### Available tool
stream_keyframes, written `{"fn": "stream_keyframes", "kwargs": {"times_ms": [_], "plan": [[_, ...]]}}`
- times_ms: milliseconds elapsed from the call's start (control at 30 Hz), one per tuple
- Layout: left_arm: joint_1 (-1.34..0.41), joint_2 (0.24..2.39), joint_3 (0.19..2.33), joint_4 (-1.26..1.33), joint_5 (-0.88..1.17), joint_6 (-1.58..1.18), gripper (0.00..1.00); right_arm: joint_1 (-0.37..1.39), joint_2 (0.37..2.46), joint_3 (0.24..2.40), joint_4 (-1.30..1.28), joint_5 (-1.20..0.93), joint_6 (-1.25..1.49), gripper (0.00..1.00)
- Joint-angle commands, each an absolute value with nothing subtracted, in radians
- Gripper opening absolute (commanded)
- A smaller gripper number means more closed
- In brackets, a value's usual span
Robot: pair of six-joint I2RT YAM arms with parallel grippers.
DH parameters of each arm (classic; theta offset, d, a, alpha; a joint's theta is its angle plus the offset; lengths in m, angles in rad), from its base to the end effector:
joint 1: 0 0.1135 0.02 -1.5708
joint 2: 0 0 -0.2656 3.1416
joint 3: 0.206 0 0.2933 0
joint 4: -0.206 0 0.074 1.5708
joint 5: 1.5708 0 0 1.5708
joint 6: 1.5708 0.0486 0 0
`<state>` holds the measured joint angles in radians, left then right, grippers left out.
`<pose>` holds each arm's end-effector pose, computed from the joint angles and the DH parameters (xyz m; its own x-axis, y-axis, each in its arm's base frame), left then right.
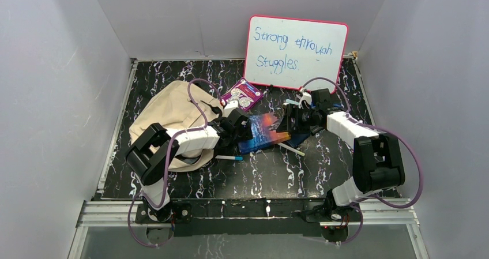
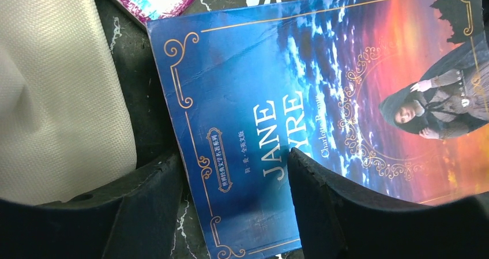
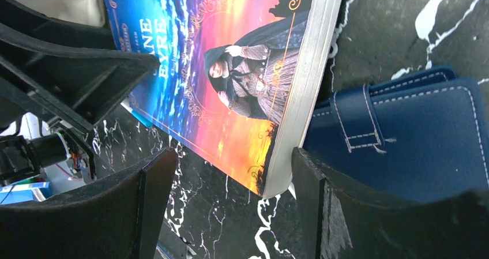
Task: Pack the student bag
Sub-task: Pick up the book from the center of the board.
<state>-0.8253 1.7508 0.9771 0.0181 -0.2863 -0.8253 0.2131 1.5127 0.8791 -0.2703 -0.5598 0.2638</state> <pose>0.2832 -0.2865 0.1344 -0.7310 -0.2473 -0.6360 0.0418 0.9141 -0.4034 0.3295 0.0977 0.1665 -0.8718 0.0374 -0.4884 -0.2827 0.7758 0.5641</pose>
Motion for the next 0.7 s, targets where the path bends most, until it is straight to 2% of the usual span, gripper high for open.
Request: {"fn": "stream_keyframes", "kwargs": {"times_ms": [0,300,667], "plan": [[-0.844,1.801,0.989,0.033,-0.213,-0.799,0.60,0.259,1.489,0.878,-0.271,-0.672,0.292,0.80],[-0.844,1.795,0.992,0.020,-0.235,-0.788,0.59,0.272,1.503,0.915,-0.286,-0.715,0.308,0.77],[-0.809,1.831,1.066,-0.021,-0.263,-0.698,0.59,0.358,1.306,0.732,-0.208,-0.678,0.481,0.76]]}}
